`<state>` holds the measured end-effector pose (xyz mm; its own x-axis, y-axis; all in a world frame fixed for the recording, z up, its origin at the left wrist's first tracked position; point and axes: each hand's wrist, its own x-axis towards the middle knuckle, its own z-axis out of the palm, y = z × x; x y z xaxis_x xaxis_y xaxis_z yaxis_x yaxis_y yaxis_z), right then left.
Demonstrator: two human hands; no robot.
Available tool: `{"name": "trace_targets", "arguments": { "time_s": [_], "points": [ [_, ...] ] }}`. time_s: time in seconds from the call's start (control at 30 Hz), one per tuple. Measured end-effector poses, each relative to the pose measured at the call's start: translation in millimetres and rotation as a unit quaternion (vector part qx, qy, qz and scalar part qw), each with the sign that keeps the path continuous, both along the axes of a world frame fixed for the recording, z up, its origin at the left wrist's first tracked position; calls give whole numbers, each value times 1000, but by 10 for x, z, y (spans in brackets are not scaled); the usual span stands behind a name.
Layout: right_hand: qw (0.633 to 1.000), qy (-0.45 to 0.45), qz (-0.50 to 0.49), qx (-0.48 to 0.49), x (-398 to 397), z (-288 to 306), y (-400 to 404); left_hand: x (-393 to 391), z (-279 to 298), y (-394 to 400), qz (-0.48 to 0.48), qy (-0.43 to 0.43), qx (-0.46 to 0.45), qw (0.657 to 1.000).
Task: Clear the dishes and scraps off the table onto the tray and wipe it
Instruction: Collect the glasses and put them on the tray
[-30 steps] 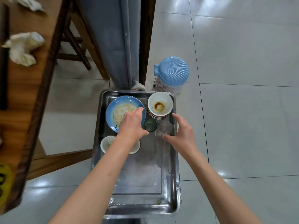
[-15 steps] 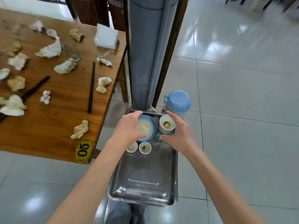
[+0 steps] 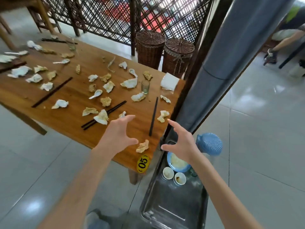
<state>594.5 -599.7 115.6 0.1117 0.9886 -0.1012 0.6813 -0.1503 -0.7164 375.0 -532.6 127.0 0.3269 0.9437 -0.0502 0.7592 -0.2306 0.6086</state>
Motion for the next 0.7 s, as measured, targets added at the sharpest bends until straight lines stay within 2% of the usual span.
{"name": "trace_targets", "arguments": {
  "time_s": [0.17,0.37,0.53,0.7],
  "points": [
    [1000,-5,13,4,-791,129,450,-899,104,381,36,-3,9,999],
    [1000,-10,-19,14,-1572,159,945,-1771,117,954,43,-37,-4,998],
    [999,-16,-51,6,-1802,27,1339,-2020,-46,1406,40,-51,-5,998],
    [995,-36,-90,-2,-1772,-199,1803,-1956,-285,1937,9,-59,-31,998]
  ]
}}
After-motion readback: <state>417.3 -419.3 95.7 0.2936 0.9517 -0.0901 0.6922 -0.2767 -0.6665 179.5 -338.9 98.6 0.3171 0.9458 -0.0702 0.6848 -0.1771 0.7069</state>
